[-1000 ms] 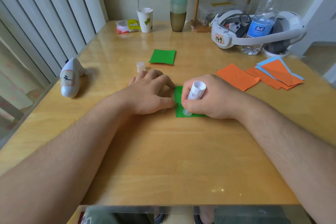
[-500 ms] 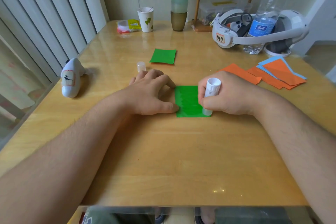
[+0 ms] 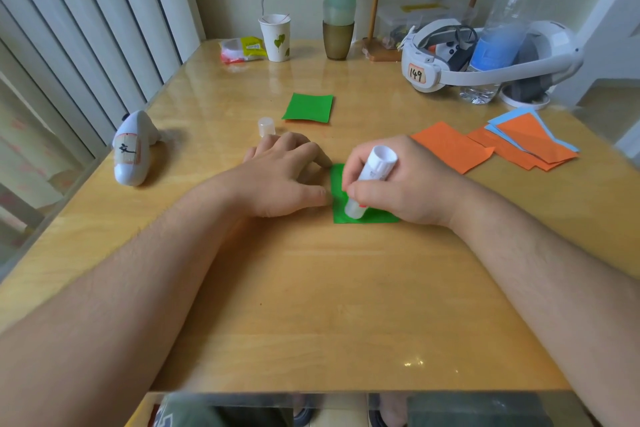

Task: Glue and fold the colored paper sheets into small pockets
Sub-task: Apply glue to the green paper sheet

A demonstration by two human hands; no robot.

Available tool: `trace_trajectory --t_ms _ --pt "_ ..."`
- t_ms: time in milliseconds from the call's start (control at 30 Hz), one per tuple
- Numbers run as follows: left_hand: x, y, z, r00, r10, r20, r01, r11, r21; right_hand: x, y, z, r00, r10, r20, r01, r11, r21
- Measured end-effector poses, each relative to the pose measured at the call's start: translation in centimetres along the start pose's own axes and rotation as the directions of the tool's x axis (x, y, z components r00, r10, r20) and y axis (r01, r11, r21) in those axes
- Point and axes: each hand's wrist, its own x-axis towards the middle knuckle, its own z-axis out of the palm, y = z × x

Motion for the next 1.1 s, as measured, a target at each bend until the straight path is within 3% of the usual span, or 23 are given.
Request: trace_trajectory --t_ms 400,933,1100 --pt "0.0 -0.1 0.1 1.0 0.009 -0.001 -0.009 0.999 0.039 -0.2 -0.4 -0.2 0.992 0.108 0.065 -0.099 0.986 -0.134" --pt "-0.1 -0.2 -0.1 1.0 0.021 0.014 -0.021 0.999 0.031 -1.2 0.6 -3.0 0.976 0.189 0.111 -0.168 0.971 -0.17" --pt "-0.1 -0.1 -0.3 0.999 0.018 0.029 -0.019 0.999 0.029 -1.1 1.3 -3.7 0.991 0.136 0.016 -0.131 0.976 -0.174"
